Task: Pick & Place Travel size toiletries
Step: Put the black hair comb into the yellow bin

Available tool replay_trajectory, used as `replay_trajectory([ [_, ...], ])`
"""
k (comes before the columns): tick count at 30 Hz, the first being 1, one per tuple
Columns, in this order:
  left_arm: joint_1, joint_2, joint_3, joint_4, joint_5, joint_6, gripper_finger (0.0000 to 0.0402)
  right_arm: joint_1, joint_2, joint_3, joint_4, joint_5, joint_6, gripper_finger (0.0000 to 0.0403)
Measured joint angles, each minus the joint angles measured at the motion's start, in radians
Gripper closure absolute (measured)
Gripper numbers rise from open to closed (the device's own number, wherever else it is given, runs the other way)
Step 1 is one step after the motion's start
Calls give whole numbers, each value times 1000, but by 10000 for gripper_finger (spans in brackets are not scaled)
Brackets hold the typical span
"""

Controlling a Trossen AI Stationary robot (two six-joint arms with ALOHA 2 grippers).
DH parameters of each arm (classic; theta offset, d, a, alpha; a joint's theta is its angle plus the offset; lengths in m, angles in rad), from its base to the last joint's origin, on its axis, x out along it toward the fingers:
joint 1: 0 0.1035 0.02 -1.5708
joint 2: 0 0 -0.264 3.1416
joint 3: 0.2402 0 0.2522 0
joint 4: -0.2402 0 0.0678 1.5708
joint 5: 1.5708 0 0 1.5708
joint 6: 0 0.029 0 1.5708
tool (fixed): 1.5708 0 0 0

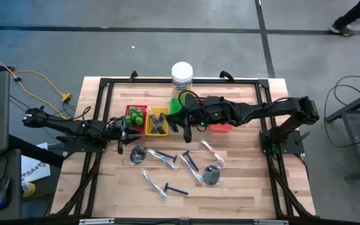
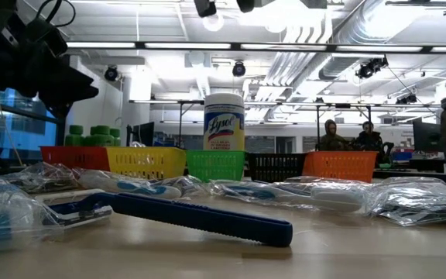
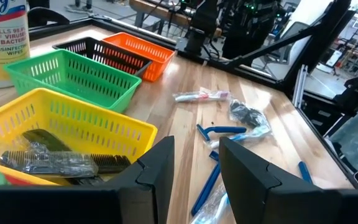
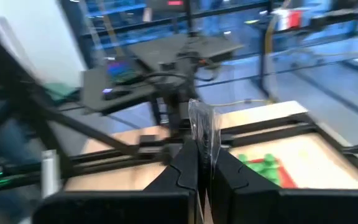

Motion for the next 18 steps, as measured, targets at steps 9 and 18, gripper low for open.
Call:
replay_trajectory([
  [9,0,0,0,0,0,0,279,-6,0,0,-14,57,-7,399],
  [18,0,0,0,0,0,0,279,-5,0,0,-32,38,22,399],
])
